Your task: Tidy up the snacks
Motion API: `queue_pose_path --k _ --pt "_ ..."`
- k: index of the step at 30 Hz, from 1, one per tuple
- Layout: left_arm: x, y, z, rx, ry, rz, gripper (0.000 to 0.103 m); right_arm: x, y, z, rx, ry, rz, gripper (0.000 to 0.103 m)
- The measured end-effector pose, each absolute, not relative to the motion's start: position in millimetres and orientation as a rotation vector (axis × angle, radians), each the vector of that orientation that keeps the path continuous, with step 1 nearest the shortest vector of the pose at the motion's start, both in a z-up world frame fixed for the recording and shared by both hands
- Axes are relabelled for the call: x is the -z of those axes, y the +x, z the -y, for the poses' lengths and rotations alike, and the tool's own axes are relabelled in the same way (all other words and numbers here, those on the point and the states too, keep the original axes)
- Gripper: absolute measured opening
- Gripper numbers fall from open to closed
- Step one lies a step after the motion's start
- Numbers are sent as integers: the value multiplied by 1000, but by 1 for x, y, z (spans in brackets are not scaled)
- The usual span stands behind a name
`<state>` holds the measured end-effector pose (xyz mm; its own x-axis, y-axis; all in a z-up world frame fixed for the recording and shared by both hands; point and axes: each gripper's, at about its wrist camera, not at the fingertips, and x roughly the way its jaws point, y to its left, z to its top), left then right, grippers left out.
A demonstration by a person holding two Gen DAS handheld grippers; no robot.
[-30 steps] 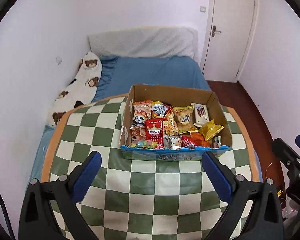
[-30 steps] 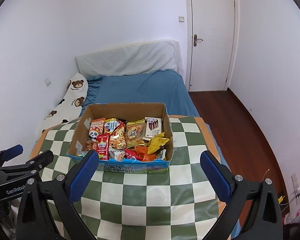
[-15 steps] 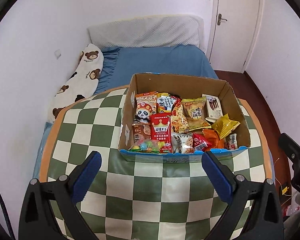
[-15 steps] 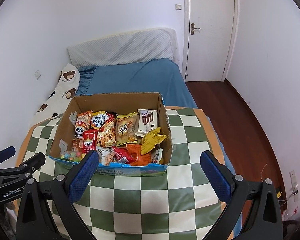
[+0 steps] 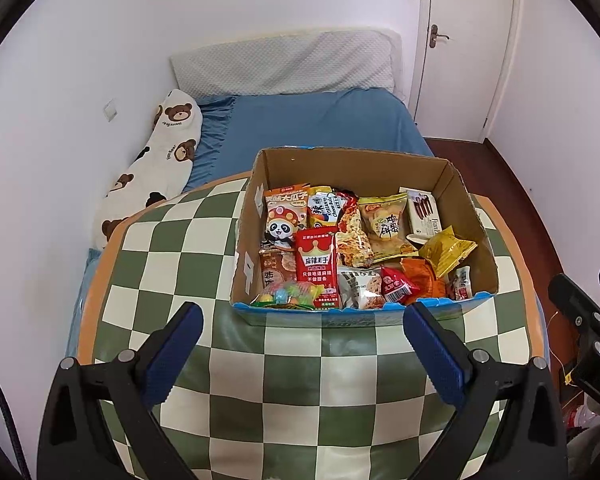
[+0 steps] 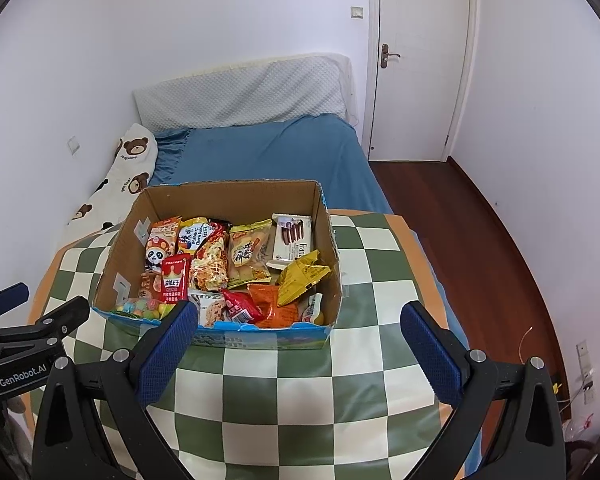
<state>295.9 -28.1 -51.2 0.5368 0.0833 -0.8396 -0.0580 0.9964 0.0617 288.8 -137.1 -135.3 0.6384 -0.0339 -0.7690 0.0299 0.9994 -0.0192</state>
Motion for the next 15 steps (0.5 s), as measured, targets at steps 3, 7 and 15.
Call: queue_pose_path --k 3,7,15 --pt "51 295 28 -80 26 -999 103 135 288 137 36 -8 -877 103" --pt "50 294 30 -76 25 -999 103 134 289 136 37 -18 -870 103" --pt "48 293 33 -74 25 -996 103 132 286 134 32 -25 -874 103"
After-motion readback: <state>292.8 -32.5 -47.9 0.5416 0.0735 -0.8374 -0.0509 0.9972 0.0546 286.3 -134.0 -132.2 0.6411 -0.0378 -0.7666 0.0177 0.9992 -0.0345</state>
